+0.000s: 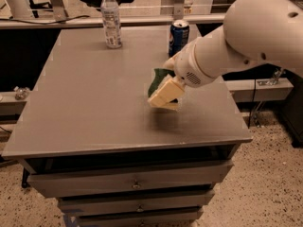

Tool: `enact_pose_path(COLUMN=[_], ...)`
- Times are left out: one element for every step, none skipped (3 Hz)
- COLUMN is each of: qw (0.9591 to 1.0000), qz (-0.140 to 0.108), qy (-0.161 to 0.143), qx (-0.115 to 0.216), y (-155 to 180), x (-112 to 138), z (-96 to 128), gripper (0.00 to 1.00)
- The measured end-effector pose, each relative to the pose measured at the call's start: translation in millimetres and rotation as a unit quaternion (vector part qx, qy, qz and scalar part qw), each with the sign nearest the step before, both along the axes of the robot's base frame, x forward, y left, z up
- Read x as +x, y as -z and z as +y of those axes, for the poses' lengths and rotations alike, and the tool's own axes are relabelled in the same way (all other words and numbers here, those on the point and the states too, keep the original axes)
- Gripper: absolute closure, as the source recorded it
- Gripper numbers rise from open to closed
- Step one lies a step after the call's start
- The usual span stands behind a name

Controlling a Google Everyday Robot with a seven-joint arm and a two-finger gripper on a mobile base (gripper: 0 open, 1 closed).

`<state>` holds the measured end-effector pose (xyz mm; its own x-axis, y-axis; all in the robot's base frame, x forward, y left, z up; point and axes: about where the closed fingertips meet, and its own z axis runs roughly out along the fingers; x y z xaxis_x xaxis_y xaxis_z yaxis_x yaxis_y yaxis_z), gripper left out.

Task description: Move sponge near pepsi can

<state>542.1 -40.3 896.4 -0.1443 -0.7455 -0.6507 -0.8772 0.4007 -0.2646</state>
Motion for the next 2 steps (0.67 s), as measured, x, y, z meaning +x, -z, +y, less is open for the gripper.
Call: enact_pose_path(qw=[1.0000,0.9999], qz=[0.000,-0.009], qy=[0.000,0.014], qx=[0.000,-0.001], y=[0.0,0.7], x=[0.0,6.5], z=[0.0,-10.7], gripper=[1.00,1.00])
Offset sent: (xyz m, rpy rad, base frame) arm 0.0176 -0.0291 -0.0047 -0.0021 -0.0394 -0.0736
